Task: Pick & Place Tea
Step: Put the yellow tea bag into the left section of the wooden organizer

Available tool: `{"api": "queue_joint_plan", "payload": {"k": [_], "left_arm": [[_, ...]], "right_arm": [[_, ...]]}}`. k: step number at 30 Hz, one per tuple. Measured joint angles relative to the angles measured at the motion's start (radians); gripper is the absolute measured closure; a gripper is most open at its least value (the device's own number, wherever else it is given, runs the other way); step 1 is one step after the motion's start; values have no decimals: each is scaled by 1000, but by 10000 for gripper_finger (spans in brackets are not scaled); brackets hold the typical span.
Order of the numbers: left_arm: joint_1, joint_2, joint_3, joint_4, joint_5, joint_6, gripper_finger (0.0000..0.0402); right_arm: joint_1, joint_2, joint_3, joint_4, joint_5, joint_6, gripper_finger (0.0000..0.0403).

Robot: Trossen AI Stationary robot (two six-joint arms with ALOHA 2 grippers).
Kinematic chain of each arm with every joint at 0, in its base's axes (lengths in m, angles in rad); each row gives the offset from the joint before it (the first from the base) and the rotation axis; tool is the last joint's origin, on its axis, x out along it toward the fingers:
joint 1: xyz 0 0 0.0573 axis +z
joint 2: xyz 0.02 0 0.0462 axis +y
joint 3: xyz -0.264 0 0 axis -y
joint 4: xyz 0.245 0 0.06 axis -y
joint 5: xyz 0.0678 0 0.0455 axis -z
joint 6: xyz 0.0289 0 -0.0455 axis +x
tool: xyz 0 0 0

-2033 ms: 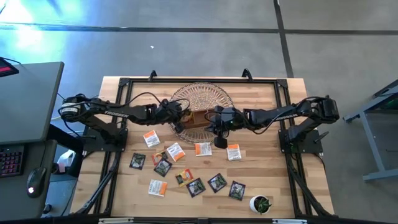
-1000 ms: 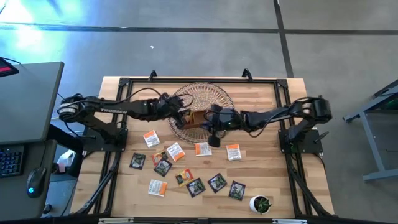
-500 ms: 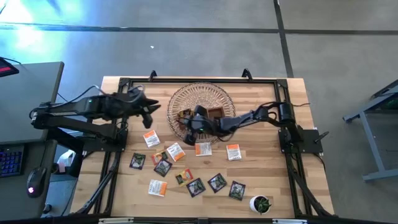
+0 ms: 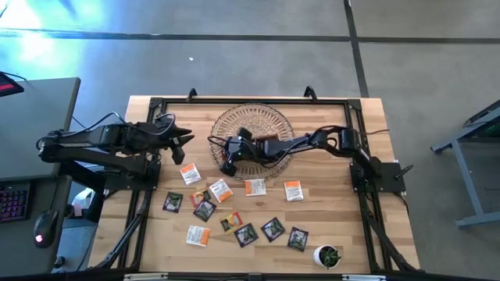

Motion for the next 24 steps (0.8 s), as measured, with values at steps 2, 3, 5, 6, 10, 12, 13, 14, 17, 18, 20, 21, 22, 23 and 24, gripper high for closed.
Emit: {"api": "queue_joint_plan", "payload": {"k": [2,3,5,6,10,12,13,14,17,18,20,21,22,23,24], "left_arm": [[0,1,-1,2,0,0,308],[0,2,-1,2,0,1,308],[0,3,-1,2,0,5,308],[0,2,-1,2,0,5,308],[0,1,-1,2,-1,6,308],[0,2,-2,2,-2,8,308],[0,2,-2,2,-2,8,308],[0,2,-2,2,-3,8,308],[0,2,-2,2,-5,8,308],[0,2,-2,2,-5,8,308],[0,2,-2,2,-5,8,308],[0,2,-2,1,-5,8,308],[0,2,-2,1,-5,8,308],[0,2,-2,0,-5,8,308],[0,2,-2,-3,-6,8,308]], "right_arm": [[1,-12,-1,-9,19,-20,403],[2,-16,-1,-14,28,-26,403],[2,-29,-1,-26,28,-30,403],[1,-31,-2,-28,29,-30,403],[1,-35,-3,-40,27,-30,403],[1,-36,-6,-38,23,-30,403],[1,-36,-8,-32,12,-30,403],[0,-37,-13,-18,-6,-30,403],[1,-37,-14,8,-31,-32,403],[1,-37,-15,17,-29,-40,403],[1,-40,-16,33,-27,-60,403],[2,-42,-16,43,-26,-65,403],[1,-49,-16,48,-26,-65,403],[0,-56,-16,44,-25,-65,403],[-1,-59,-15,48,-24,-68,403]]}}
